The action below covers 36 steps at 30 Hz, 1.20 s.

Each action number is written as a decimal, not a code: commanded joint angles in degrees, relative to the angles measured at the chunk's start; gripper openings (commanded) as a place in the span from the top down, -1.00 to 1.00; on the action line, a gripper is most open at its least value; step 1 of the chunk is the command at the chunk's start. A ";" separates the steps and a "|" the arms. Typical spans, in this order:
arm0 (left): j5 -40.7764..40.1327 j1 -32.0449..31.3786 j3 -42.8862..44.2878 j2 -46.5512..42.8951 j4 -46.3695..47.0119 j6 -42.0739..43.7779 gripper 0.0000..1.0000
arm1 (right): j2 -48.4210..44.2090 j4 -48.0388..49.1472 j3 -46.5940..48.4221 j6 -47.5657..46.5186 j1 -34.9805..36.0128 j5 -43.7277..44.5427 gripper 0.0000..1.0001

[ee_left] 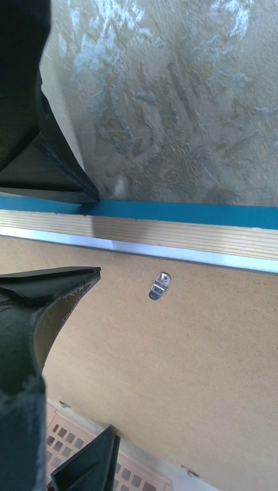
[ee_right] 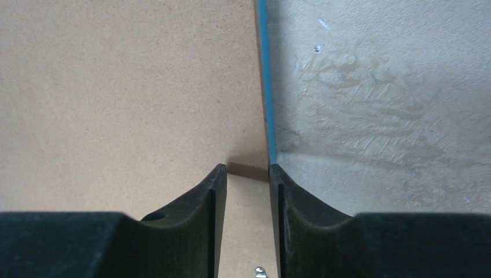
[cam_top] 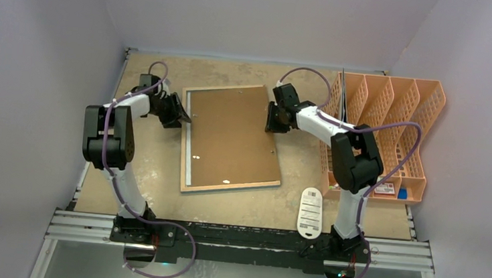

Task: Put the photo into the frame

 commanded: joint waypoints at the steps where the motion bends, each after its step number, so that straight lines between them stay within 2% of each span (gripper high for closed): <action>1: 9.11 -0.47 -1.40 -2.86 5.83 -2.99 0.09 | -0.05 1.02 1.69 -0.18 0.56 -1.76 0.36; 7: 10.70 -0.48 -2.38 -3.02 7.06 -3.52 0.06 | -0.28 1.49 1.60 -0.23 0.52 -4.61 0.62; 11: 10.75 -0.49 -2.82 -3.02 7.36 -3.67 0.05 | -0.76 2.09 1.45 -0.49 0.71 -6.42 0.69; 14: 11.15 -0.44 -3.27 -3.00 7.89 -3.94 0.04 | -1.37 2.99 1.23 -1.25 0.95 -8.05 0.68; 18: 11.46 -0.49 -3.73 -2.88 8.37 -4.04 0.02 | -1.80 3.73 0.83 -1.79 1.21 -8.98 0.56; 23: 9.51 -0.49 -3.42 -3.34 7.42 -3.56 -0.02 | -2.07 3.05 0.51 -0.34 1.20 -4.84 0.30; 29: 5.00 -0.45 -1.95 -4.82 4.72 -1.85 -0.15 | -5.49 3.23 -1.17 3.04 1.21 1.16 0.15; 32: 1.91 -0.47 -2.08 -6.28 3.91 -0.96 -0.23 | -6.88 3.13 -1.73 4.28 1.20 7.97 -0.05; 34: 0.86 -0.47 -2.55 -7.12 3.81 -0.73 -0.25 | -6.55 2.17 -1.58 4.59 1.26 11.36 -0.25; 36: 1.10 -0.49 -3.11 -7.59 3.71 -0.66 -0.25 | -5.77 1.60 -1.61 4.23 1.20 12.17 -0.28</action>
